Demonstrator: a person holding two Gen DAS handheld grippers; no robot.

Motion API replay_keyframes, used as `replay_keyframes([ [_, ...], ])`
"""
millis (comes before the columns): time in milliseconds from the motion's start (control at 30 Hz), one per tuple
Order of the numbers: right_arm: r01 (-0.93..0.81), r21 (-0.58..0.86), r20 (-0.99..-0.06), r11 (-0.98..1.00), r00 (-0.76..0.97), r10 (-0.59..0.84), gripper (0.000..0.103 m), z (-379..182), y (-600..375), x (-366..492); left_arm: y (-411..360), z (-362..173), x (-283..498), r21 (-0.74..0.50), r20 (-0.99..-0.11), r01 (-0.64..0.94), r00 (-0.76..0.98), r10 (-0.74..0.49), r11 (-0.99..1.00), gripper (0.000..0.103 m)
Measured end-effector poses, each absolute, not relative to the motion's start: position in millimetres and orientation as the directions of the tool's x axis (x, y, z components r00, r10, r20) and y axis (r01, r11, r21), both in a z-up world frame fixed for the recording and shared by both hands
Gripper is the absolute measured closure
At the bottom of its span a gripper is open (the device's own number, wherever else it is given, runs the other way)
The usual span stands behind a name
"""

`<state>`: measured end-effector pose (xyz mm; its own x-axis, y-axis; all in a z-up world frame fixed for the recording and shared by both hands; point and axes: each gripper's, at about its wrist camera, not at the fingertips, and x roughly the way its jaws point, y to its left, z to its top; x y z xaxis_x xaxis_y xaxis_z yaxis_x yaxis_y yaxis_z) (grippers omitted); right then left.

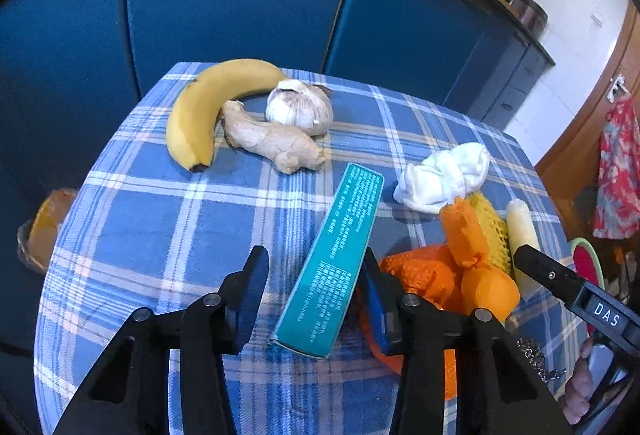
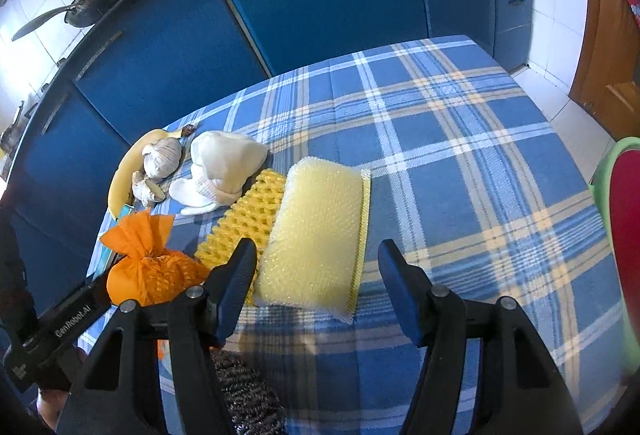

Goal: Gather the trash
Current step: 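Grasp the teal box with the left tool while the right tool grasps the yellow sponge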

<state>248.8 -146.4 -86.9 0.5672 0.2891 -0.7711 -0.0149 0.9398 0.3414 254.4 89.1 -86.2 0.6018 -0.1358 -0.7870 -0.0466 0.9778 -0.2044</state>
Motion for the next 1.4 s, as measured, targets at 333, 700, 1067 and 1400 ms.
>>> replay_keyframes([
  [333,-0.003,0.39,-0.763,0.921,0.559,0.325,0.054,-94.0,-150.0,252.5,88.1,-90.3,255.4,-0.229,-0.787,-0.029,0.594,-0.167,0.973,0.078],
  [700,-0.016,0.388,-0.741,0.921,0.589,0.322,0.059,-78.9,-154.3,236.8,89.3,-68.8,240.7,-0.223,-0.755,-0.035,0.639,-0.149,0.974,0.079],
  [1067,-0.024,0.395,-0.704,0.918,0.635,0.319,0.059,-50.7,-170.6,199.6,82.0,-43.3,207.1,-0.235,-0.723,-0.02,0.671,-0.162,0.972,0.079],
  [1400,-0.019,0.406,-0.664,0.914,0.68,0.309,0.059,-25.3,-191.9,157.4,62.7,-12.3,174.5,-0.238,-0.681,0.028,0.708,-0.188,0.971,0.079],
])
